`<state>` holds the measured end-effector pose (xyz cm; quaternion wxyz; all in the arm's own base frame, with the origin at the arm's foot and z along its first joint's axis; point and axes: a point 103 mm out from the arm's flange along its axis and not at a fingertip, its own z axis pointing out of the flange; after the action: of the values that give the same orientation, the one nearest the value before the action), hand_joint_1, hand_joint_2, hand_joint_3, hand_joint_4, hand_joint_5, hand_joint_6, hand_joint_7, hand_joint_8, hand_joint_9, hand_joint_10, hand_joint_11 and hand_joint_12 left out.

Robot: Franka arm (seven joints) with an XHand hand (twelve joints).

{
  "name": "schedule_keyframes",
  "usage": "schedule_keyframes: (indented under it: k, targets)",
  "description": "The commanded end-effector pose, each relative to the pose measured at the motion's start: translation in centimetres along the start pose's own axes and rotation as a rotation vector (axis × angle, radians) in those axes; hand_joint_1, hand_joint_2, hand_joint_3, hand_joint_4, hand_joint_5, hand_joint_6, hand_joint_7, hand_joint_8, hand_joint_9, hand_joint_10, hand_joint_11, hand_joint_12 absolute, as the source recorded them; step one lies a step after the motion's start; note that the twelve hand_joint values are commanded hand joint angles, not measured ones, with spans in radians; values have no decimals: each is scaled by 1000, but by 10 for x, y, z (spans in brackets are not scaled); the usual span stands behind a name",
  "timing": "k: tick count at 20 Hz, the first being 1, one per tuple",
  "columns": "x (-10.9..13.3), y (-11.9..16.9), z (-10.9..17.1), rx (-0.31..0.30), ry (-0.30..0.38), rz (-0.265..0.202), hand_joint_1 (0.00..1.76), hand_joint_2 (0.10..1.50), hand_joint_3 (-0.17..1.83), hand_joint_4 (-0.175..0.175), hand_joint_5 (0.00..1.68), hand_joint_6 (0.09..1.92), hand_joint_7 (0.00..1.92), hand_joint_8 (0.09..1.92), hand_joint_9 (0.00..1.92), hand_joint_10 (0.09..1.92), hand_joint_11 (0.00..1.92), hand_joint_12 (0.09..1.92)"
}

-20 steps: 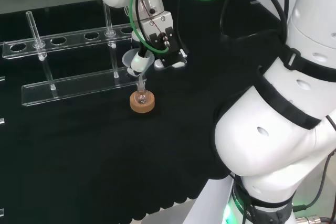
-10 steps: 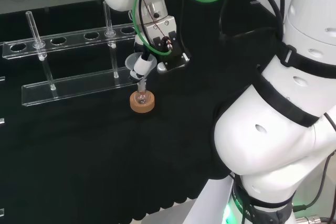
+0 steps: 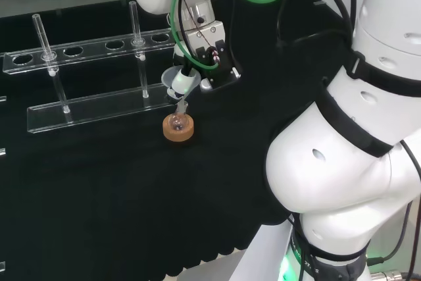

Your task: Place the funnel on the round-bottom flask.

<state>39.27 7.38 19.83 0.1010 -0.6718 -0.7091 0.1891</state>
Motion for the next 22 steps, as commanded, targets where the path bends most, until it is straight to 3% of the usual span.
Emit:
schedule_keyframes:
  k: [1, 22]
  targets:
    - [14, 2, 7, 15, -13, -25, 707, 817, 551, 1, 701, 706, 680, 682, 1036, 365, 717, 1183]
    - [26, 2, 9, 10, -17, -28, 690, 805, 548, -22, 578, 708, 559, 717, 916, 428, 625, 1236]
